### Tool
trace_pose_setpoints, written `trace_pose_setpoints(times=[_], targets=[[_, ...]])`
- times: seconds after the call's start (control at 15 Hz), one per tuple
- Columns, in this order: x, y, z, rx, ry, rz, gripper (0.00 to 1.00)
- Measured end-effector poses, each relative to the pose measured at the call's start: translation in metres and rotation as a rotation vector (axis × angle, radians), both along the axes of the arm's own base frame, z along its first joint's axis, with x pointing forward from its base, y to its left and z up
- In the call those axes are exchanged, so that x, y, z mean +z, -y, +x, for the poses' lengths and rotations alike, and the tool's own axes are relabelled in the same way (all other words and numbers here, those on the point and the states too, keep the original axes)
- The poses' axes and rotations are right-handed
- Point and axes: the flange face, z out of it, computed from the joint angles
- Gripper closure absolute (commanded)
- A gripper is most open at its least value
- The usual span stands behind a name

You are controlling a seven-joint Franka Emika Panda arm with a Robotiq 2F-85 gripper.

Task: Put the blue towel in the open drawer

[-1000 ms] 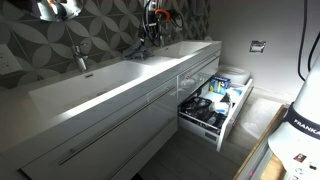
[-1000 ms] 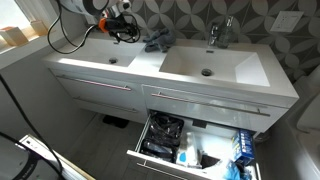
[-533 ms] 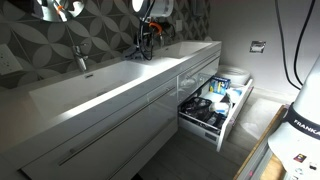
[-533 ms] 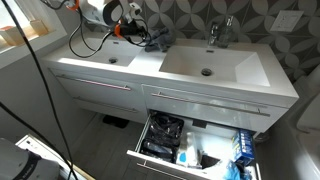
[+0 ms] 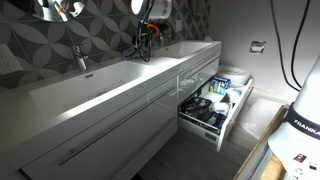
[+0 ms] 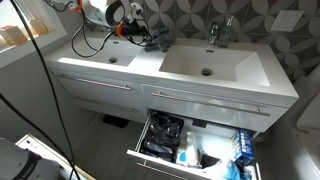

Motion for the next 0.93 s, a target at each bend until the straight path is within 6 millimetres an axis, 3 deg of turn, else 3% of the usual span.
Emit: trace_pose_setpoints(times=[0.2, 0.53, 0.93], targets=[[-0.01, 0.006, 0.013, -0.107, 0.123, 0.018, 0.0], [-0.045, 0.015, 0.038, -0.264, 0.323, 0.029, 0.0], [-0.062, 0.012, 0.068, -0.43, 0.506, -0.006, 0.0]])
